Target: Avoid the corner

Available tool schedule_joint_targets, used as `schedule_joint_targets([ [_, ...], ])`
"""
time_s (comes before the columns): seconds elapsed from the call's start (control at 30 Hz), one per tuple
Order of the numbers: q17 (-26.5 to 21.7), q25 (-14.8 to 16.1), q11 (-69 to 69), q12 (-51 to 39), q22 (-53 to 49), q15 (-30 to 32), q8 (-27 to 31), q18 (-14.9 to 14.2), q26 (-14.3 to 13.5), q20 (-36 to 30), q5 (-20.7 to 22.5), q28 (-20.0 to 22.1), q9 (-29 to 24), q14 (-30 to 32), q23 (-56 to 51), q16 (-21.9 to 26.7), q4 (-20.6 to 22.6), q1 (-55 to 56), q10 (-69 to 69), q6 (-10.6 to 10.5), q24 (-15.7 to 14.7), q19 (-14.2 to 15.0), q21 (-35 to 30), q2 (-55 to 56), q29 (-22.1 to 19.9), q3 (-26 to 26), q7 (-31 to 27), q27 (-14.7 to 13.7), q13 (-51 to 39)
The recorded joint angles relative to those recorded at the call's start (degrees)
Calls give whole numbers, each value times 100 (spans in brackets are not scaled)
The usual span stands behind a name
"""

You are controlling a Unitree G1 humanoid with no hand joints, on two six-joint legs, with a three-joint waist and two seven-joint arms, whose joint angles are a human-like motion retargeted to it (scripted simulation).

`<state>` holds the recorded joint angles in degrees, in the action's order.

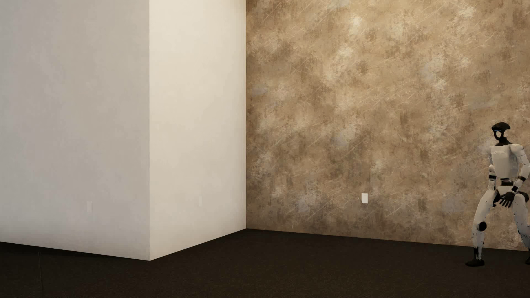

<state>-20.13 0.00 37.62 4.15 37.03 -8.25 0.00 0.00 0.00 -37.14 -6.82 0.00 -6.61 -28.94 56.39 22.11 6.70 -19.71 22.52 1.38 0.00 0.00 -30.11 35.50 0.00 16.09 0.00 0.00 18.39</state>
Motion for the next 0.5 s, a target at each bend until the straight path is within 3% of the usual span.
schedule_joint_targets([
  [0.07,16,0,614,110,360,-113,0,0,0,162,-5,0,72,467,132,-62,-188,-240,144,-52,0,0,214,101,0,221,0,0,109],
  [0.1,9,0,956,257,508,-185,0,0,0,-11,23,0,131,1036,193,-85,-213,-141,457,-123,0,0,196,186,0,299,0,0,79],
  [0.13,6,0,1279,314,812,-365,0,0,0,-124,192,0,120,1894,315,-134,-399,-57,995,-247,0,0,96,13,0,271,0,0,50],
  [0.2,70,0,1394,513,1311,-805,0,0,0,-247,408,0,133,3610,306,-166,-420,834,3017,-113,0,0,109,-542,0,-26,0,0,-45],
  [0.27,81,0,1166,761,1338,-1140,0,0,0,-224,639,0,-30,3574,-70,-101,-444,2047,5145,-26,0,0,140,-1397,0,-468,0,0,-149],
  [0.33,66,0,512,965,1348,-1209,0,0,0,-178,628,0,-89,3419,-474,-97,-280,3274,5254,196,0,0,198,-2386,0,-1055,0,0,-337],
  [0.43,-40,0,-583,1221,1335,-1217,0,0,0,-149,554,0,-115,4365,-1132,-22,-205,4361,2390,377,0,0,370,-3969,0,-1973,0,0,-420],
  [0.47,-110,0,-797,1250,1313,-1355,0,0,0,-130,518,0,-57,4059,-1338,-19,-233,4624,1412,396,0,0,421,-4368,0,-2179,0,0,-499],
  [0.5,-163,0,-910,1290,1274,-1507,0,0,0,-86,543,0,0,3021,-1491,-13,-282,4836,690,377,0,0,466,-4694,0,-2301,0,0,-612],
])
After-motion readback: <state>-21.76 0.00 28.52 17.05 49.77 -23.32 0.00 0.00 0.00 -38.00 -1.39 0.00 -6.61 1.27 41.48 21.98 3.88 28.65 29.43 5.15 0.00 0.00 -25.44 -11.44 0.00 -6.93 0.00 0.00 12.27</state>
